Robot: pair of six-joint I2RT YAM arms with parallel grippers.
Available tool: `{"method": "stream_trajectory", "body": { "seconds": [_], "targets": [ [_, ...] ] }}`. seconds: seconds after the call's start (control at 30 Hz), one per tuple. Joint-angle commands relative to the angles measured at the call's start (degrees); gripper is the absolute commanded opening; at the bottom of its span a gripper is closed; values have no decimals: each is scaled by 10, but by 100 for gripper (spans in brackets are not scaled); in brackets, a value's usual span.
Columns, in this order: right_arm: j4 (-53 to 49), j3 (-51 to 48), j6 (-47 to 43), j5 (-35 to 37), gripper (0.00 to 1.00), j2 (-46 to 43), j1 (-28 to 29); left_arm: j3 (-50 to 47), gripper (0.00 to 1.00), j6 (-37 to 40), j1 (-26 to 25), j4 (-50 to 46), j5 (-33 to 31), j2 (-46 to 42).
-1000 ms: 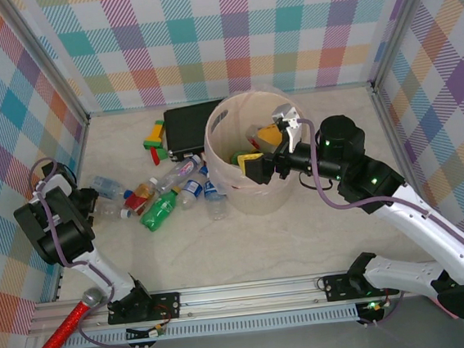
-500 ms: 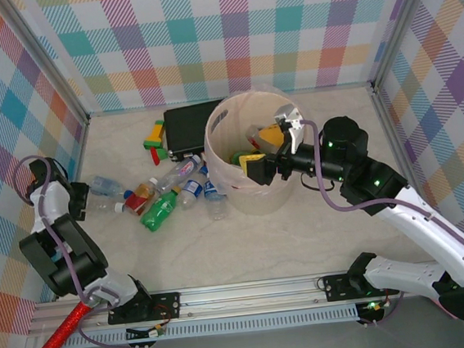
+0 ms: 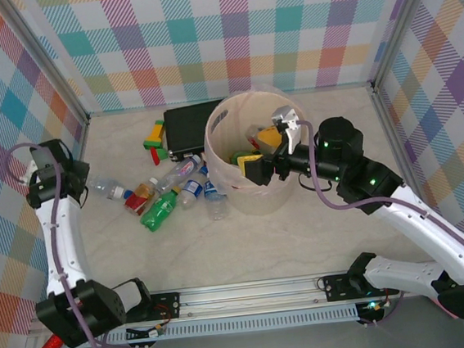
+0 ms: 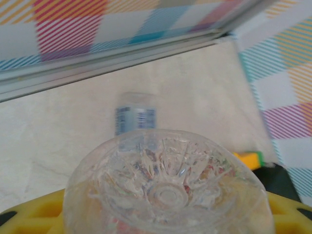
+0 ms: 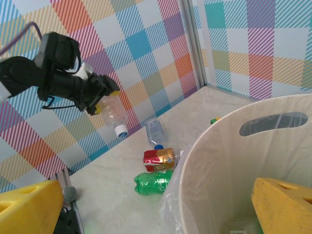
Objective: Put the plastic bottles in the bin
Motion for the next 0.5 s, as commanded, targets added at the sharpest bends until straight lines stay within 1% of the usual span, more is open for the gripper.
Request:
{"method": "stream_trajectory", "body": {
  "seconds": [0.0,0.1,0.17,0.3,0.4,0.47],
  "targets": [
    [18,-6,6,0,99,-1,5,46,50,22,-76,-8,-75,-19],
    [16,-9,6,5,99,-5,5,84,50,35,-148,-6,-111,-15],
    [14,-9,6,7,99,-6,5,113,50,50,-207,-6,-149,-5],
    [11,-10,5,11,99,-9,5,159,51,78,-302,3,-201,15],
    [11,-13,7,13,99,-11,5,191,52,135,-396,31,-271,33],
    [11,-15,9,14,99,-13,5,198,53,195,-463,74,-320,43]
  ]
}}
